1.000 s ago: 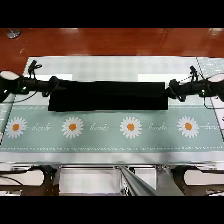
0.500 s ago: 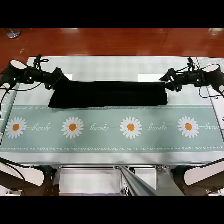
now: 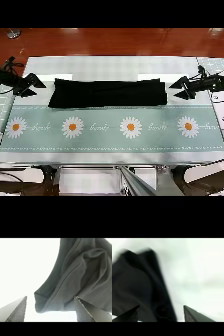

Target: Fold the shirts.

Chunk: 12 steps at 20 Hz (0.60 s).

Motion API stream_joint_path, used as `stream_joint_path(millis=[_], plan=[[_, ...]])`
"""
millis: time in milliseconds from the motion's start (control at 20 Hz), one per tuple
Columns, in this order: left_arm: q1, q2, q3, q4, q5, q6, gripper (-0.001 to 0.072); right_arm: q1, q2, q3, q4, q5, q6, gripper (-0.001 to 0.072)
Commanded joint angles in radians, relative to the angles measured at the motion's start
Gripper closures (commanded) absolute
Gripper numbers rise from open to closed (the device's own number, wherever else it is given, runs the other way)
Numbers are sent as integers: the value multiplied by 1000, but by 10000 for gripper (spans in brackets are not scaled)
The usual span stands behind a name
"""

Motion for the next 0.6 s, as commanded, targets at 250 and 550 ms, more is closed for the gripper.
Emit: stream_joint_path(millis=[250,550], plan=[[-203,281,-335,-152,254,83,8,170,-70,-42,115,-77,-18,101],[-427,257,-285,-220,283,132,686,155,69,40,31,55,-60,678]])
